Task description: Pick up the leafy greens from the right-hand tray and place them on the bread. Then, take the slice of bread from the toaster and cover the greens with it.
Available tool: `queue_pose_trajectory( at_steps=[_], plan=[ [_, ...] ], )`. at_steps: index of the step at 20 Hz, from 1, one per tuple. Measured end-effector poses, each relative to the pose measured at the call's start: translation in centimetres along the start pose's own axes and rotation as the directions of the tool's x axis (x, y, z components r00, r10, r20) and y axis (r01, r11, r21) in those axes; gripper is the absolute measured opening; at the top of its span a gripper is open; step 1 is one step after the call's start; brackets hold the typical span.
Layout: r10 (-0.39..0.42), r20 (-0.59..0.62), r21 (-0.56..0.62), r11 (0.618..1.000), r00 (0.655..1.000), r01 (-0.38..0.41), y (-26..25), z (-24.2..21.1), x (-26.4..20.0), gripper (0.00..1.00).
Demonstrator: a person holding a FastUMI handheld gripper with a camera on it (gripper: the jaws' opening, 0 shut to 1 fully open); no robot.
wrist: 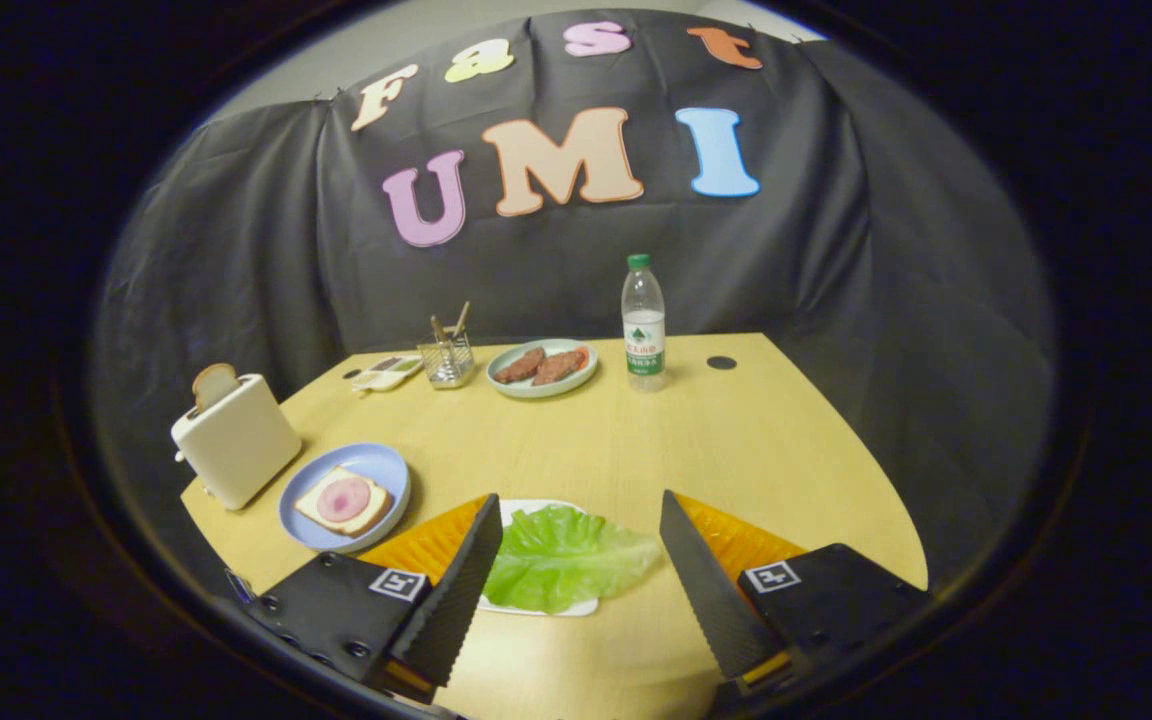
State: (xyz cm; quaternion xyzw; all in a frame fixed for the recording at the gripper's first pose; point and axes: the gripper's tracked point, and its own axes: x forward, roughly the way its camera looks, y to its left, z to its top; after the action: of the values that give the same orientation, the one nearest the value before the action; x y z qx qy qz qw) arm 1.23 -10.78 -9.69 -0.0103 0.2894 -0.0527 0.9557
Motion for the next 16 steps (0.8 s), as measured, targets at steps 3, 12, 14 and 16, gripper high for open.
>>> queue_pose_trajectory(
  at_steps=[3, 12, 14, 16],
  plan=[
    [-0.028, -0.047, -0.01, 1.0, 0.999, 0.027, -1.3, -2.0, 0.4, 0.99],
    [-0.045, -0.235, 0.024, 0.998, 0.971, 0.052, -3.1, -6.0, 2.5, 0.99],
    [-0.047, -0.264, 0.039, 0.997, 0.963, 0.059, -3.3, -6.6, 3.4, 0.99],
    [-0.054, -0.273, 0.052, 0.996, 0.96, 0.071, -3.4, -7.0, 4.3, 0.99]
  ],
)
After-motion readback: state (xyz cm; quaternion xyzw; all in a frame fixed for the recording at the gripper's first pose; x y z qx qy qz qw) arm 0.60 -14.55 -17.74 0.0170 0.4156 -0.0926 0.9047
